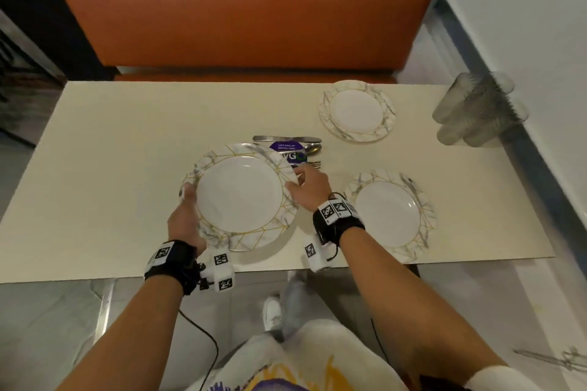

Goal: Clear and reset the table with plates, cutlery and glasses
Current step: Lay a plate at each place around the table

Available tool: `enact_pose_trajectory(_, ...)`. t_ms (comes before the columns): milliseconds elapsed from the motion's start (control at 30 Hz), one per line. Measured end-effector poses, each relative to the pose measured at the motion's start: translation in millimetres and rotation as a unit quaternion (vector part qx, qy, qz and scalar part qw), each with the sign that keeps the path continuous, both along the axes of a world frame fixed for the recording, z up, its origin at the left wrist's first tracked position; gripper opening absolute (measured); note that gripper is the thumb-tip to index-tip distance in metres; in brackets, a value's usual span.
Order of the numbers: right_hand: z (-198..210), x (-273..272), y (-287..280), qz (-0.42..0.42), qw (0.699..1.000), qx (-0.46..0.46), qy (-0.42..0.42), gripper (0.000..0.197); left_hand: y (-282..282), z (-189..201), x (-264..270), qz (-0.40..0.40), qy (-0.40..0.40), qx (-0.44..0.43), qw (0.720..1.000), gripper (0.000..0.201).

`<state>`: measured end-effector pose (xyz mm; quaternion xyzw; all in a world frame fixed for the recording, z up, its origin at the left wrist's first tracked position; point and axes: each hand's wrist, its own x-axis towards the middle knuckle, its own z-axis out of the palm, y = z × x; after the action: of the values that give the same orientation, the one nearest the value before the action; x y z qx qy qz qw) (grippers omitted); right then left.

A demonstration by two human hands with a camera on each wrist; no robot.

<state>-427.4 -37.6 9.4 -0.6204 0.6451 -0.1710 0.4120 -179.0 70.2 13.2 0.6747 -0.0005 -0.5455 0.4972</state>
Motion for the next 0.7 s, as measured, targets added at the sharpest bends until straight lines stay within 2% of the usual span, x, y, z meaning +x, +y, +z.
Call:
enact_pose_trajectory(67, 2, 17, -13, 0.02, 1.0, 0.016, 0.007, 0.033, 0, 2, 13, 0.033, 0.023, -0.006, 0.999, 0.088)
enact_pose_trajectory(200, 0, 51, -59, 0.003, 1.0, 0.027, 0.005, 0.031, -9, 24, 33, 0.092, -0.021, 0.016, 0.995, 0.065)
enact_pose_trajectory(300, 1, 71, -98, -0.016, 0.999, 0.036, -0.018, 0.032, -15, 20, 60, 0.111, -0.029, 0.038, 0.993, 0.08)
enact_pose_trajectory(400, 0, 86, -140, -0.05, 0.998, 0.033, -0.034, 0.033, -23, 10, 85, 0.146, -0.057, 0.072, 0.985, 0.076)
enact_pose_trajectory(500, -9, 100, -180, -0.088, 0.993, 0.057, -0.057, 0.034, -33, 9, 98, 0.166, -0.069, 0.104, 0.978, 0.089)
enact_pose_trajectory(600, -23, 111, -214, -0.13, 0.986, 0.083, -0.069, 0.038, -40, 10, 104, 0.18, -0.104, 0.121, 0.971, 0.072)
enact_pose_trajectory(700, -45, 121, -241, -0.14, 0.981, 0.116, -0.071, 0.039, -41, 6, 109, 0.196, -0.111, 0.143, 0.964, 0.077)
